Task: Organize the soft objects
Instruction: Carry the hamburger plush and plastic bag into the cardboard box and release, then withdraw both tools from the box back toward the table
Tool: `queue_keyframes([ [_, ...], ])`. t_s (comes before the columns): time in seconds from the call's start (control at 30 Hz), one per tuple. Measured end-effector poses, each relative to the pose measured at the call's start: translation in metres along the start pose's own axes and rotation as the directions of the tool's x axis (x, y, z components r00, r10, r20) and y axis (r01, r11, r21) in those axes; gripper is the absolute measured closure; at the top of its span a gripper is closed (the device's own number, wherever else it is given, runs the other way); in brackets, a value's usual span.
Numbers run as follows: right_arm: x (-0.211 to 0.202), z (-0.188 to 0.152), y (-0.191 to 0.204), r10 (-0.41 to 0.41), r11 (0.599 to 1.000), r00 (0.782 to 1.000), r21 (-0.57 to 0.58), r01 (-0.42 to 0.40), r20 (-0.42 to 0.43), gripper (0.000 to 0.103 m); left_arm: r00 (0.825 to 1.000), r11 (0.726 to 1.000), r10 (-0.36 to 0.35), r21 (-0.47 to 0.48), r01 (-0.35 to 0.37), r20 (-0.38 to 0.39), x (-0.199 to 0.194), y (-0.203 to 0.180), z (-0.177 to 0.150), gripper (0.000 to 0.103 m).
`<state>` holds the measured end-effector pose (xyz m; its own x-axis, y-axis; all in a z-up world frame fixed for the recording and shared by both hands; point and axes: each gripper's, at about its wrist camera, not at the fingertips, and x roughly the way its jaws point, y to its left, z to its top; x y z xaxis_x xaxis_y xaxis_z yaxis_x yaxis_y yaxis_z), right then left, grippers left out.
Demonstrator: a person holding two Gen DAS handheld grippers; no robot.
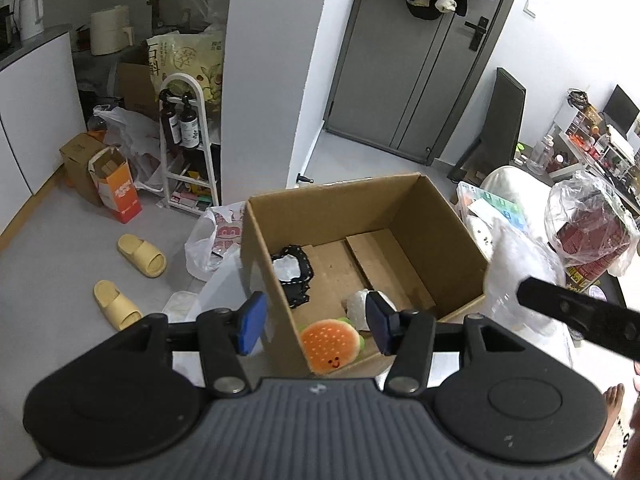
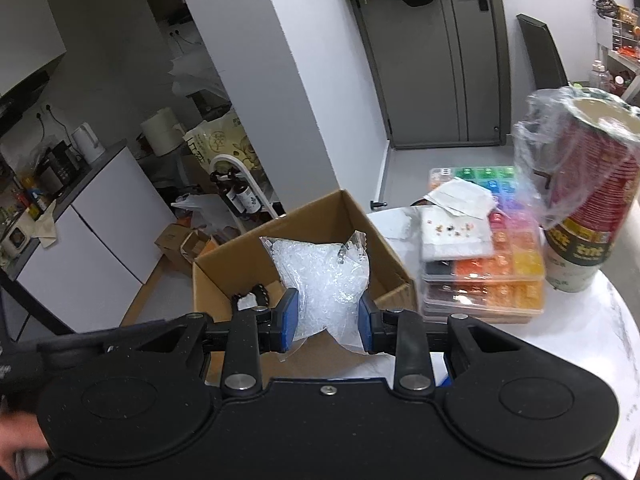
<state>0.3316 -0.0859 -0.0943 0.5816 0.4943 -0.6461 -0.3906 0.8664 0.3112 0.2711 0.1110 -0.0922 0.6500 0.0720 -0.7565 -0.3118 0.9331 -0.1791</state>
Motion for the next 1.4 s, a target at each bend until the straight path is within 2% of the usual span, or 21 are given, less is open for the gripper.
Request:
queue_keyframes([
  [0.1, 0.006, 0.006, 0.007, 0.011, 1.0, 1.0, 0.004, -0.011, 0.006, 0.072, 1.0, 1.0, 0.003, -0.002, -0.003, 0.004, -0.006, 0.003, -0.001, 0.05],
  [0.17, 0.008, 0.011, 0.011, 0.027, 1.0, 0.999, 0.007, -0.028, 0.031, 0.068, 1.0, 1.0, 0.006, -0.002, -0.006, 0.008, -0.008, 0.005, -0.001, 0.05],
  [0.2, 0.009, 0.012, 0.012, 0.038, 0.999, 0.998, 0.002, -0.038, 0.044, 0.056, 1.0, 1.0, 0.01, -0.004, -0.009, 0.007, -0.009, 0.007, -0.001, 0.05],
  [0.23, 0.009, 0.013, 0.014, 0.034, 0.999, 0.999, 0.003, -0.034, 0.043, 0.037, 1.0, 1.0, 0.013, -0.005, -0.013, 0.005, -0.01, 0.007, -0.001, 0.049],
  [0.27, 0.01, 0.014, 0.014, 0.02, 1.0, 0.999, 0.006, -0.02, 0.043, 0.033, 1.0, 1.0, 0.018, -0.006, -0.018, 0.001, -0.011, 0.007, -0.001, 0.047],
  [0.4, 0.002, 0.011, 0.014, 0.015, 1.0, 0.999, 0.001, -0.015, 0.041, 0.032, 0.999, 1.0, 0.03, -0.006, -0.03, 0.014, -0.017, 0.008, 0.0, 0.03],
  [0.5, -0.006, 0.007, 0.011, 0.006, 1.0, 0.999, 0.001, -0.006, 0.037, 0.032, 0.999, 0.999, 0.033, -0.008, -0.033, 0.028, -0.022, 0.008, -0.001, 0.023],
  [0.6, -0.019, 0.002, 0.005, 0.003, 1.0, 0.999, 0.007, -0.004, 0.039, 0.03, 0.999, 0.999, 0.037, 0.002, -0.037, 0.032, -0.025, 0.005, -0.003, 0.021],
  [0.8, -0.044, -0.007, -0.014, -0.035, 0.999, 0.999, 0.041, 0.033, 0.041, 0.019, 0.999, 0.999, 0.032, 0.037, -0.033, 0.026, -0.029, -0.005, -0.01, 0.019],
  [1.1, -0.081, -0.026, -0.039, -0.068, 0.997, 0.997, 0.045, 0.067, 0.042, 0.015, 1.0, 0.994, 0.013, 0.104, -0.016, 0.029, -0.045, -0.03, -0.025, 0.013],
  [1.4, -0.114, -0.044, -0.061, -0.095, 0.994, 0.994, 0.053, 0.092, 0.053, 0.009, 1.0, 0.985, -0.008, 0.174, 0.004, 0.023, -0.06, -0.056, -0.043, 0.012],
])
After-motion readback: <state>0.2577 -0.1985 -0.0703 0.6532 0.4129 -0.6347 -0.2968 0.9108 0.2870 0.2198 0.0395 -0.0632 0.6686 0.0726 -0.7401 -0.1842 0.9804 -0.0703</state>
